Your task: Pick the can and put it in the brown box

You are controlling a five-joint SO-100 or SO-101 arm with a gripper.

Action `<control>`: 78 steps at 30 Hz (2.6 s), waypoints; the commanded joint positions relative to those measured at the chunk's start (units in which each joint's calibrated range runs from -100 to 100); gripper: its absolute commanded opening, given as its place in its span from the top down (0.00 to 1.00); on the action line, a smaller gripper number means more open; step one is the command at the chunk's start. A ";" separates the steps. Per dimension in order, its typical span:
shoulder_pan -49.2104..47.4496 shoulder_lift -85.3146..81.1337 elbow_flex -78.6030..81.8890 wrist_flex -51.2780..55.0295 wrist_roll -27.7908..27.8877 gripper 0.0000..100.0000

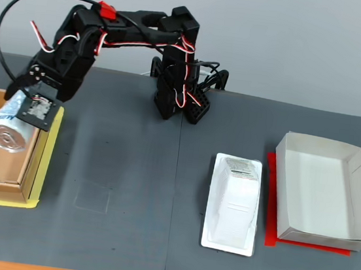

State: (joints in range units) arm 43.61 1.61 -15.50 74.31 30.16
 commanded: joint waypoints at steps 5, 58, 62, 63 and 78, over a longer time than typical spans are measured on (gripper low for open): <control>2.53 4.70 -5.67 -0.93 4.29 0.88; 5.87 26.14 -25.67 -4.32 4.91 0.71; 5.87 26.14 -25.67 -4.32 4.86 0.71; 5.87 26.14 -25.67 -4.32 4.96 0.71; 5.22 24.95 -25.40 -4.23 4.60 0.99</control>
State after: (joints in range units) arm 49.15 28.74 -38.80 70.16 35.09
